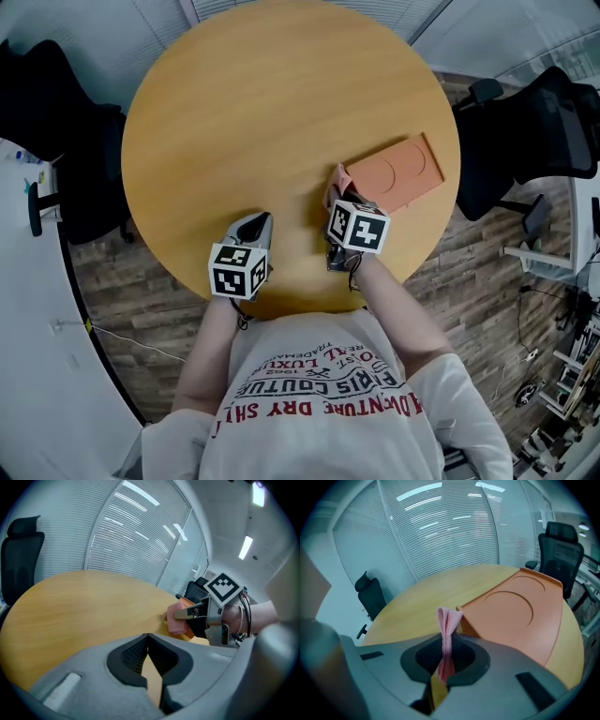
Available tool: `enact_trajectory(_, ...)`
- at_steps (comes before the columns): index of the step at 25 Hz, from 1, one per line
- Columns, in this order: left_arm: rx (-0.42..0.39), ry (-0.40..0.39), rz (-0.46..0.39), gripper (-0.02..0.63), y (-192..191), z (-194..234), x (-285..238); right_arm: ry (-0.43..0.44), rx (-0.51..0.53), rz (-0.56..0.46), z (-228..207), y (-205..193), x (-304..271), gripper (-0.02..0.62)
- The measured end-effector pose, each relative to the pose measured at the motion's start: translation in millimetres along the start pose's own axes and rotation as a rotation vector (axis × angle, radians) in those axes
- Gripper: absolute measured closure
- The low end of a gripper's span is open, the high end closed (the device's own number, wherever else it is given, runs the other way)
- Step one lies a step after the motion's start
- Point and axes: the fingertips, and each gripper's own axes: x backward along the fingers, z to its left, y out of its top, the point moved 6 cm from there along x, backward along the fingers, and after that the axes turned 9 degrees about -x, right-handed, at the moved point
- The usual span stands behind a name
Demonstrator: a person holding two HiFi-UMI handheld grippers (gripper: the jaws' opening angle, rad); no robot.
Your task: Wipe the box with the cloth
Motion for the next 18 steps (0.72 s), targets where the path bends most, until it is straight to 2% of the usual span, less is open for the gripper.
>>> enact_trajectory(4,-0.007,-0.011,0.004,0.597,1,0,-2,-0.031,-0.042,0.005,-3,-6,4,0.563)
enact_trajectory(12,-0.016,-0.033,0.018,0.597,1,-9,-8,-0.034,-0.113,0.032,-16,-22,14,0.563)
enact_trajectory(18,-0.031,-0.06,0.037,0.597,-4,-21,-10,-0.009,-0.246,0.057,-30,-34,24,0.563)
